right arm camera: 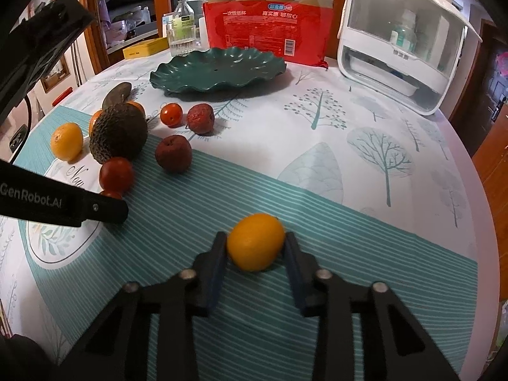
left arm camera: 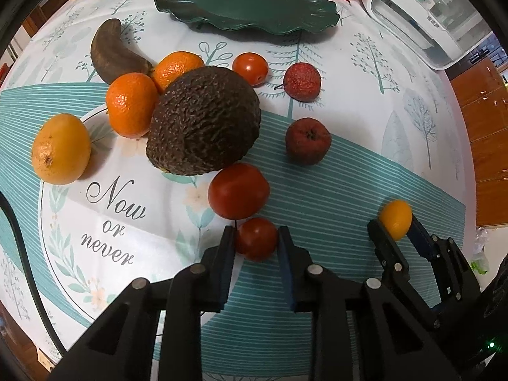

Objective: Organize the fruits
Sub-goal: 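Close the left tool on the cherry tomato while the right tool grasps the small orange, then carry both fruits over the green plate and open both tools to release them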

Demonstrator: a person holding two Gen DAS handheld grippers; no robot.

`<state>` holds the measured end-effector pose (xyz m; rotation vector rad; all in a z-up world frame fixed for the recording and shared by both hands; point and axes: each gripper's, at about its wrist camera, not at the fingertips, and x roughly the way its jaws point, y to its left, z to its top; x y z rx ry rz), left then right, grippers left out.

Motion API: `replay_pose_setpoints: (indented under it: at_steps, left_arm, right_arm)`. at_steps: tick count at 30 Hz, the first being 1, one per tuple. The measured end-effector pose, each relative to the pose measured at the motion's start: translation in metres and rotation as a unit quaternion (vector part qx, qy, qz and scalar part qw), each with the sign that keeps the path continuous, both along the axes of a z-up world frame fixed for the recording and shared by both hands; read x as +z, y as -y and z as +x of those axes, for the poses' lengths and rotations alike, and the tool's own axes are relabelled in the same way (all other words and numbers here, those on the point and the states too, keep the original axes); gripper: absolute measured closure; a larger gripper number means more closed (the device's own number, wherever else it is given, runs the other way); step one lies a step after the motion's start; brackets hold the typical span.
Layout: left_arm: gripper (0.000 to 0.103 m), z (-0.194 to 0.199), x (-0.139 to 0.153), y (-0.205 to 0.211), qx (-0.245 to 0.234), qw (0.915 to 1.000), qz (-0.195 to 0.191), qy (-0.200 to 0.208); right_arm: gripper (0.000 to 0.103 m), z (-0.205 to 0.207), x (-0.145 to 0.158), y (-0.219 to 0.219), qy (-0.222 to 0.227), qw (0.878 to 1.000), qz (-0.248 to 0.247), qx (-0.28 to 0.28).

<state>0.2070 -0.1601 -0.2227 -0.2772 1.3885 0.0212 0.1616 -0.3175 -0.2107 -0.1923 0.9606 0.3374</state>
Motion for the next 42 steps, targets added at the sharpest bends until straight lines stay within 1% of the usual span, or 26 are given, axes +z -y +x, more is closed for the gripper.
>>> replay_pose_setpoints:
  at_steps: [7,12,19,24,28,34,38,42]
  left_arm:
    - [0.079,-0.006,0.004,-0.003,-0.009,0.9999,-0.007,0.006]
    - [0.079,-0.016,0.014,-0.009,-0.019,0.9998,-0.006,0.009]
    - [0.079,-0.027,0.044,-0.035,-0.030,0.9993,-0.003,0.022]
    - [0.079,-0.022,0.071,-0.062,-0.037,0.9984,-0.008,0.041]
    - [0.079,-0.007,0.096,-0.085,-0.044,0.9969,-0.007,0.065]
    - [0.079,0.029,0.120,-0.111,-0.058,0.9941,0.002,0.091]
    - [0.079,0.058,0.127,-0.123,-0.069,0.9921,-0.002,0.105]
    - [0.079,0.092,0.126,-0.132,-0.074,0.9897,-0.015,0.122]
  right_arm:
    - [0.069,0.000,0.001,-0.001,0.001,1.000,-0.006,0.000]
    - [0.069,-0.002,0.009,-0.004,-0.008,1.000,0.002,0.003]
    - [0.069,-0.001,0.034,-0.026,-0.010,1.000,0.017,0.010]
    - [0.069,0.003,0.060,-0.049,0.011,1.000,0.020,0.017]
    - [0.069,0.015,0.078,-0.070,0.022,0.999,0.026,0.017]
    - [0.069,0.048,0.100,-0.100,0.045,0.998,0.031,0.006]
    - [0.069,0.074,0.110,-0.115,0.062,0.998,0.032,-0.003]
    - [0.069,0.101,0.111,-0.127,0.074,0.997,0.035,-0.012]
